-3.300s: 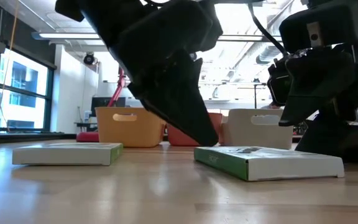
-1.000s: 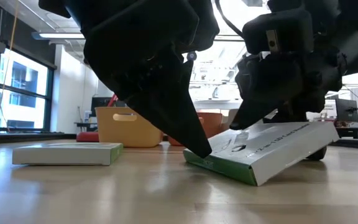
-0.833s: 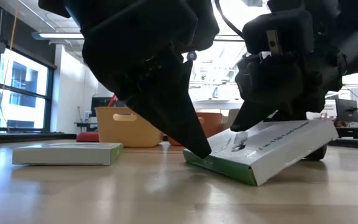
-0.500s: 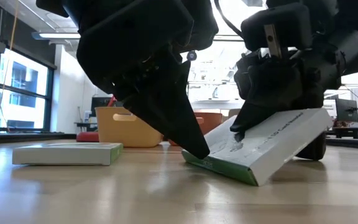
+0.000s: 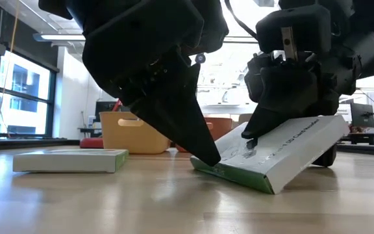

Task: Pick and place items into bin
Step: Put the right white card reader box into the orange bin

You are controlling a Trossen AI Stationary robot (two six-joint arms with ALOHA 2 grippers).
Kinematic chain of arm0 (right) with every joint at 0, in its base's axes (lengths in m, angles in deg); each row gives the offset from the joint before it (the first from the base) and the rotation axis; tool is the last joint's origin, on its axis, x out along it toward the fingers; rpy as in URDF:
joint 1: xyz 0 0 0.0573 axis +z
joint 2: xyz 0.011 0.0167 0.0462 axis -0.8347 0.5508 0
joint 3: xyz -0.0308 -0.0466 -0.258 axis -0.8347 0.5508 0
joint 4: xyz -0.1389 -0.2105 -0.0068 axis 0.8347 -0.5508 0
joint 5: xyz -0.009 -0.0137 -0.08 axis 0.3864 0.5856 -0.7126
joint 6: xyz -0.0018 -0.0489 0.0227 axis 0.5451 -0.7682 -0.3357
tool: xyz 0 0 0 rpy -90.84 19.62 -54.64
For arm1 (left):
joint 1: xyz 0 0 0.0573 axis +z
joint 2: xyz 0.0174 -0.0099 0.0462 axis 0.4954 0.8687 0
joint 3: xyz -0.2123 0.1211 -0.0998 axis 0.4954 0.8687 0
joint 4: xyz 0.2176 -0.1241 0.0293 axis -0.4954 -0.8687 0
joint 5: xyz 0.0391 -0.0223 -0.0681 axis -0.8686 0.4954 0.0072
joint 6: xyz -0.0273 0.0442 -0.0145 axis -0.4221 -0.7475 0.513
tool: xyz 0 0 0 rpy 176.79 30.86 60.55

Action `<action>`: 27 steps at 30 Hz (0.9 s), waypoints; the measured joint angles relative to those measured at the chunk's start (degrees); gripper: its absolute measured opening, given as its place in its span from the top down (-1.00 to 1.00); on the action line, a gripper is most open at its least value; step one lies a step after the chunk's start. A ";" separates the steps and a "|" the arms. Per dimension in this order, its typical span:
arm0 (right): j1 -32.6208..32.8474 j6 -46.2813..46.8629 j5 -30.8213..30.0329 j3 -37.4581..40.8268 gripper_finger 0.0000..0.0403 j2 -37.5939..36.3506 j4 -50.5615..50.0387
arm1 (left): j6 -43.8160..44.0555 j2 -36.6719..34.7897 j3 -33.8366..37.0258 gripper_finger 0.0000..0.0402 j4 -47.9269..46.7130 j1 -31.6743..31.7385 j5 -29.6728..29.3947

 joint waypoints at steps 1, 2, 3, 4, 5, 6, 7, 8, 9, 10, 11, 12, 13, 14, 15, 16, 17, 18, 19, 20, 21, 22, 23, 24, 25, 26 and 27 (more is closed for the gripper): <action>0.00 -0.17 0.04 0.00 0.44 0.00 0.01 | -0.34 0.00 0.00 0.45 0.46 0.01 -0.02; 0.01 -0.08 0.18 0.00 0.44 -0.01 0.02 | -0.48 0.06 0.04 0.45 0.82 0.01 -0.02; 0.04 0.05 0.26 0.00 0.44 -0.02 0.09 | -0.60 0.07 0.04 0.45 1.03 0.00 -0.02; 0.04 0.04 0.37 0.00 0.44 -0.02 0.32 | -0.60 0.07 0.04 0.45 1.09 0.00 -0.04; 0.04 0.04 0.48 0.02 0.44 -0.02 0.67 | -0.60 0.07 0.04 0.45 1.10 0.00 -0.02; 0.03 0.02 0.56 0.04 0.44 -0.02 1.06 | -0.60 0.05 0.04 0.45 1.10 0.00 -0.04; 0.02 0.02 0.62 0.07 0.44 -0.02 1.43 | -0.60 0.06 0.04 0.45 1.17 0.00 -0.02; 0.02 0.01 0.63 0.07 0.45 -0.01 1.80 | -0.60 0.07 0.02 0.45 1.42 0.00 -0.01; 0.02 0.03 0.60 0.07 0.46 0.00 2.02 | -0.58 0.07 0.00 0.45 1.51 0.00 -0.02; 0.02 0.07 0.57 0.07 0.47 0.00 2.16 | -0.57 0.07 0.00 0.45 1.51 0.00 -0.02; 0.02 0.19 0.59 0.07 0.48 0.00 2.20 | -0.57 0.06 0.00 0.45 1.52 0.00 0.00; 0.02 0.28 0.61 0.07 0.50 0.00 2.23 | -0.57 0.04 0.00 0.45 1.57 0.00 -0.01; 0.02 0.44 0.63 0.07 0.52 0.00 2.29 | -0.57 -0.10 0.00 0.45 1.64 0.00 0.01; 0.02 0.64 0.63 0.07 0.53 0.00 2.37 | -0.57 -0.47 0.00 0.45 1.52 0.00 0.05; 0.01 0.76 0.67 0.07 0.55 0.00 2.54 | -0.62 -0.63 0.00 0.45 1.45 0.00 0.21; 0.00 0.87 0.68 0.07 0.56 0.00 2.57 | -0.92 -0.71 0.02 0.45 1.48 0.02 0.25; 0.00 0.89 0.67 0.07 0.57 0.00 2.63 | -1.59 -1.08 0.07 0.45 1.38 0.02 0.21; 0.00 0.89 0.67 0.07 0.58 0.00 2.91 | -2.38 -1.62 0.12 0.45 1.05 0.04 0.21; 0.00 0.87 0.58 0.04 0.58 0.00 3.10 | -3.17 -2.08 0.16 0.45 0.83 0.06 0.11; 0.00 0.87 0.43 0.01 0.58 0.00 3.20 | -3.94 -2.47 0.18 0.45 0.77 0.04 -0.32; -0.10 0.83 0.42 -0.04 0.59 0.00 3.39 | -4.45 -3.03 0.20 0.45 0.41 0.04 -0.93; -0.13 0.79 0.48 -0.04 0.59 0.00 3.62 | -4.77 -3.68 0.22 0.45 0.02 0.07 -1.88; -0.13 0.77 0.44 -0.04 0.59 0.00 3.76 | -4.97 -4.41 0.22 0.45 -0.07 0.14 -2.73; -0.13 0.77 0.42 -0.04 0.59 0.00 3.90 | -5.43 -5.10 0.18 0.45 -0.06 0.15 -3.36; -0.13 0.78 0.42 -0.04 0.59 0.00 4.10 | -5.95 -5.78 0.15 0.45 -0.16 0.19 -3.72; -0.13 0.79 0.42 -0.04 0.59 0.00 4.30 | -6.53 -6.36 0.17 0.45 -0.58 0.22 -3.89; -0.13 0.79 0.42 -0.04 0.59 0.00 4.34 | -7.12 -6.81 0.15 0.45 -0.75 0.22 -3.95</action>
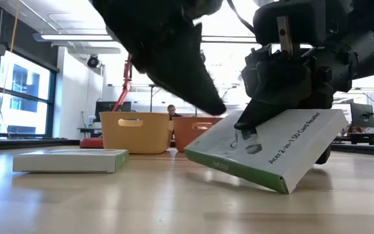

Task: Pick and place items into bin
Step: Put the right white card reader box into the orange bin

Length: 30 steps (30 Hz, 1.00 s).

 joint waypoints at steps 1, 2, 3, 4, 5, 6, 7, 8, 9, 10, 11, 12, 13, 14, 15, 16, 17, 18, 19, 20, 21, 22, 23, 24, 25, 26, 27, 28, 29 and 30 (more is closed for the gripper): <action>0.00 0.04 0.00 0.00 0.59 0.00 0.08 | -0.30 -0.44 0.00 0.45 -0.10 -0.04 -0.02; 0.00 0.03 0.00 0.00 0.59 0.00 0.44 | -0.58 -1.00 0.00 0.45 -1.02 -0.09 -0.17; 0.00 0.03 -0.07 0.00 0.59 0.00 0.91 | -0.78 -1.67 0.00 0.45 -2.16 -0.11 -0.32; 0.00 0.07 -0.25 0.00 0.59 0.00 1.31 | -0.79 -2.21 0.00 0.45 -2.64 -0.14 -0.41; 0.00 0.13 -0.31 0.00 0.60 0.00 1.52 | -0.80 -2.85 -0.04 0.45 -3.34 -0.17 -0.42; 0.00 0.20 -0.39 0.00 0.60 0.00 1.57 | -0.87 -3.71 -0.07 0.45 -4.67 -0.17 -0.65; 0.00 0.31 -0.42 0.00 0.60 0.00 1.57 | -1.41 -4.47 -0.07 0.45 -5.85 -0.16 -1.28; 0.00 0.33 -0.42 0.00 0.60 0.00 1.57 | -2.05 -5.14 -0.08 0.45 -6.37 -0.12 -1.94; 0.00 0.33 -0.42 0.00 0.60 0.00 1.67 | -2.68 -6.01 -0.13 0.45 -7.58 -0.11 -2.69; 0.00 0.33 -0.42 0.00 0.60 0.00 1.74 | -3.44 -7.05 -0.12 0.45 -9.68 -0.11 -3.51; 0.00 0.35 -0.45 0.00 0.60 0.00 1.79 | -4.19 -8.11 -0.11 0.45 -11.37 -0.11 -4.43; 0.00 0.36 -0.43 0.00 0.60 0.00 1.90 | -4.70 -9.30 -0.13 0.45 -12.95 -0.11 -5.68; -0.03 0.41 -0.42 0.00 0.61 0.00 2.08 | -4.75 -10.49 -0.15 0.45 -15.43 -0.11 -7.09; -0.09 0.44 -0.43 0.00 0.63 0.00 2.31 | -4.83 -11.75 -0.15 0.45 -18.01 -0.13 -8.72; -0.11 0.47 -0.42 0.00 0.64 0.00 2.60 | -4.84 -12.96 -0.15 0.45 -20.26 -0.13 -10.32; -0.22 0.50 -0.39 0.00 0.66 0.00 2.95 | -4.76 -14.07 -0.15 0.45 -22.45 -0.13 -11.69; -0.34 0.50 -0.33 0.00 0.68 0.00 3.36 | -4.64 -15.21 -0.15 0.45 -24.52 -0.13 -12.99; -0.50 0.50 -0.38 0.02 0.70 0.00 3.83 | -4.37 -16.46 -0.15 0.45 -26.87 -0.13 -14.14; -0.75 0.49 -0.39 0.02 0.72 0.00 4.43 | -3.84 -17.59 -0.15 0.45 -29.08 -0.13 -15.36; -1.01 0.50 -0.42 0.02 0.72 0.00 5.19 | -3.17 -18.52 -0.18 0.45 -30.85 -0.13 -16.58; -1.28 0.50 -0.39 0.02 0.73 0.00 6.08 | -2.43 -19.43 -0.22 0.45 -32.85 -0.13 -17.71; -1.60 0.49 -0.42 0.02 0.72 -0.02 6.88 | -1.69 -20.17 -0.20 0.45 -35.22 -0.13 -18.78; -1.92 0.46 -0.40 0.02 0.72 -0.10 7.53 | -0.91 -20.81 -0.20 0.45 -37.25 -0.13 -19.63; -2.25 0.41 -0.39 0.02 0.71 -0.22 8.09 | 0.01 -21.36 -0.20 0.45 -39.04 -0.13 -20.24; -2.58 0.35 -0.35 0.02 0.71 -0.48 8.46 | 0.95 -21.83 -0.20 0.45 -41.09 -0.13 -20.67; -2.95 0.27 -0.37 0.02 0.71 -0.91 8.60 | 1.86 -22.10 -0.20 0.45 -43.16 -0.13 -20.93; -3.34 0.07 -0.38 0.02 0.71 -1.41 8.76 | 2.75 -22.15 -0.20 0.45 -45.01 -0.17 -21.17; -3.80 -0.19 -0.39 0.02 0.71 -2.05 8.87 | 3.75 -22.12 -0.20 0.45 -46.85 -0.19 -21.18; -4.27 -0.67 -0.39 0.02 0.72 -2.80 8.87 | 4.83 -22.09 -0.20 0.45 -48.99 -0.24 -21.15; -4.75 -1.03 -0.38 0.02 0.73 -3.57 8.87 | 5.93 -22.09 -0.20 0.45 -50.89 -0.24 -21.14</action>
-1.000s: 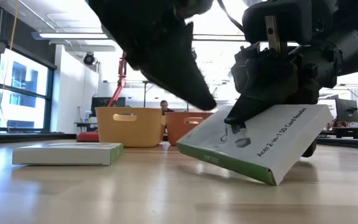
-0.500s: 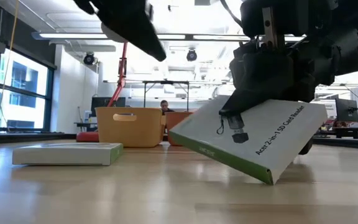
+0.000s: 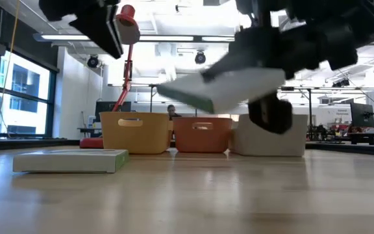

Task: Pick and place items into bin
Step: Put the right white card reader box into the orange bin

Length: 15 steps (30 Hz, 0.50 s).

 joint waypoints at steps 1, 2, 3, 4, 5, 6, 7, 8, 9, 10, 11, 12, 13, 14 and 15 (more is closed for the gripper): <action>-0.59 -0.51 0.02 0.00 0.73 -0.86 0.01 | 1.31 0.00 0.00 0.45 -1.61 0.00 0.00; -1.22 -1.11 0.04 0.00 0.73 -1.74 -0.01 | 2.56 0.00 0.00 0.45 -2.84 0.00 0.09; -1.95 -1.46 0.04 0.00 0.73 -2.67 -0.04 | 3.42 0.02 0.17 0.45 -3.55 0.00 0.26; -2.72 -1.79 0.03 0.00 0.73 -3.73 -0.09 | 4.08 0.02 0.56 0.45 -3.58 0.02 0.28; -3.54 -2.30 0.05 0.00 0.72 -4.84 -0.31 | 4.51 0.05 1.00 0.45 -3.52 0.02 0.28; -4.49 -2.75 0.01 0.00 0.72 -5.86 -0.39 | 4.72 0.10 1.46 0.45 -3.60 0.02 0.33; -5.48 -3.00 0.03 0.00 0.72 -7.03 -0.71 | 4.87 0.11 1.90 0.45 -3.59 0.02 0.41; -6.44 -3.53 0.15 0.00 0.72 -8.31 -1.65 | 5.06 0.11 2.34 0.45 -3.51 0.02 0.42; -7.49 -4.13 0.31 0.00 0.72 -9.54 -2.50 | 5.62 0.11 2.87 0.45 -3.35 0.00 0.41; -8.55 -4.48 0.40 -0.01 0.73 -10.81 -3.51 | 6.21 0.11 3.58 0.45 -2.94 0.00 0.41; -9.59 -4.78 0.39 -0.01 0.73 -12.24 -5.06 | 6.89 0.13 4.37 0.45 -2.43 0.00 0.58; -10.59 -5.09 0.39 -0.01 0.74 -13.58 -6.52 | 7.54 0.13 5.11 0.45 -1.79 0.00 0.72; -11.59 -5.40 0.40 -0.01 0.74 -14.89 -7.58 | 8.04 0.13 5.78 0.45 -1.08 -0.01 0.82; -12.58 -5.55 0.38 -0.02 0.74 -16.22 -8.91 | 8.55 0.13 6.42 0.45 -0.66 -0.07 0.85; -13.59 -5.80 0.40 -0.02 0.74 -17.55 -10.37 | 8.99 0.13 6.98 0.45 -0.63 -0.24 0.87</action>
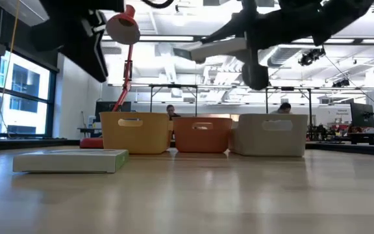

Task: Pick and place items into bin
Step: Put the right white card reader box into the orange bin

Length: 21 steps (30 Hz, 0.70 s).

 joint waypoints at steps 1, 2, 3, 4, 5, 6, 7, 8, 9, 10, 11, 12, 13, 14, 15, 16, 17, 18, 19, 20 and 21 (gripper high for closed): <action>-1.02 -0.35 0.00 0.00 0.74 -1.12 -0.88 | 0.26 0.00 0.60 0.45 0.39 -0.21 0.00; -2.07 -0.69 0.02 0.00 0.73 -2.33 -1.75 | 0.47 0.00 1.19 0.45 1.08 -0.29 0.07; -3.19 -1.01 0.05 0.00 0.73 -3.43 -3.06 | 0.95 0.00 1.83 0.45 1.68 -0.54 0.28; -4.26 -1.25 0.15 0.00 0.73 -4.32 -4.02 | 1.49 0.00 2.43 0.45 2.34 -0.88 0.47; -5.45 -1.43 0.15 0.00 0.73 -5.16 -4.62 | 1.91 0.00 2.98 0.45 3.19 -1.18 0.51; -6.68 -1.58 0.14 0.00 0.73 -5.88 -5.38 | 2.48 0.00 3.32 0.45 3.76 -1.58 0.53; -7.87 -1.68 0.12 0.00 0.74 -6.44 -6.09 | 3.11 0.00 3.55 0.45 3.95 -2.07 0.40; -9.10 -1.71 0.12 0.00 0.74 -6.78 -6.21 | 3.35 -0.02 3.81 0.45 4.33 -2.63 0.30; -10.36 -1.70 0.19 0.00 0.75 -7.05 -6.17 | 3.41 -0.01 4.05 0.45 4.76 -3.24 0.24; -11.68 -1.72 0.34 0.00 0.75 -7.21 -6.26 | 3.43 0.00 4.14 0.45 4.74 -3.85 0.14; -12.93 -1.70 0.48 0.00 0.74 -7.23 -6.24 | 3.41 0.00 4.21 0.45 4.59 -4.54 -0.20; -14.18 -1.70 0.49 0.00 0.74 -7.23 -6.27 | 3.38 -0.01 4.29 0.45 4.59 -5.20 -0.74; -15.49 -1.70 0.58 0.00 0.74 -7.23 -6.35 | 3.23 -0.11 4.42 0.45 4.24 -5.86 -1.19; -16.76 -1.70 0.62 0.00 0.73 -7.21 -6.35 | 3.14 -0.37 4.47 0.45 3.29 -6.51 -1.62; -18.10 -1.75 0.62 0.00 0.73 -7.15 -6.35 | 3.16 -0.60 4.47 0.45 2.26 -7.07 -2.18; -19.48 -1.92 0.72 0.00 0.73 -7.11 -6.30 | 3.31 -0.69 4.46 0.45 1.24 -7.52 -2.81; -20.80 -2.06 0.88 0.00 0.73 -7.07 -6.31 | 3.93 -0.88 4.46 0.45 -0.40 -7.96 -3.08; -21.99 -2.12 1.10 -0.02 0.73 -7.03 -6.50 | 5.25 -1.25 4.47 0.45 -2.63 -8.44 -3.18; -23.19 -2.27 1.40 -0.32 0.74 -7.03 -7.46 | 6.98 -1.73 4.47 0.45 -4.77 -8.80 -3.69; -24.34 -2.89 1.84 -0.98 0.74 -7.03 -8.76 | 8.87 -2.22 4.47 0.45 -6.09 -8.88 -4.17; -25.48 -3.69 2.35 -1.90 0.75 -7.01 -10.56 | 11.29 -2.85 4.59 0.45 -7.66 -9.09 -4.71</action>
